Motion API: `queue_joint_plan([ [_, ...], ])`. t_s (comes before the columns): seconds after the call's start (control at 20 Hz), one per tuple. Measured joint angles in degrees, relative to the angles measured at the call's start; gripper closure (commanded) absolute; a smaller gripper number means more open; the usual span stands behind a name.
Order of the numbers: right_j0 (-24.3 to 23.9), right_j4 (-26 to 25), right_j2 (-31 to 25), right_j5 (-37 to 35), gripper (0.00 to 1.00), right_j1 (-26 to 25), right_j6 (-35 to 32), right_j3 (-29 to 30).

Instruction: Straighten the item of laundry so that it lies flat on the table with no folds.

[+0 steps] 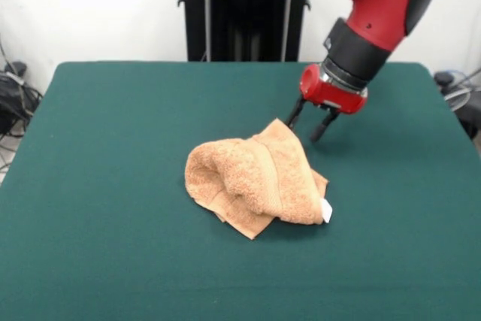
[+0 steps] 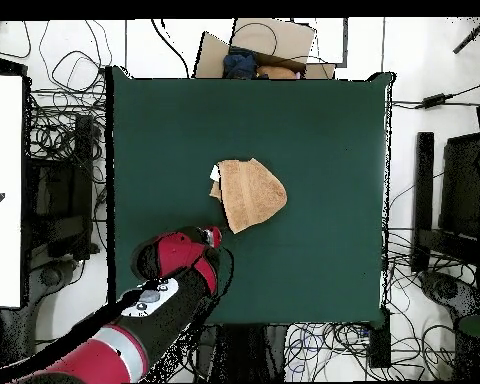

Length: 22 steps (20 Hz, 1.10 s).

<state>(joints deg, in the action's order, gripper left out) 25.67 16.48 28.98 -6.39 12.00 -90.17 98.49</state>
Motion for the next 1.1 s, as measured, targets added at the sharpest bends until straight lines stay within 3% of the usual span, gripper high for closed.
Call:
queue_joint_plan([
  [0.3,-3.4,0.5,0.8,-3.2,0.00,-0.7,0.0,-2.1],
  [0.75,3.8,3.9,5.4,-3.1,0.00,-2.5,-1.5,-1.9],
  [1.1,4.5,5.3,5.8,-3.1,0.00,-2.5,-1.5,-1.9],
])
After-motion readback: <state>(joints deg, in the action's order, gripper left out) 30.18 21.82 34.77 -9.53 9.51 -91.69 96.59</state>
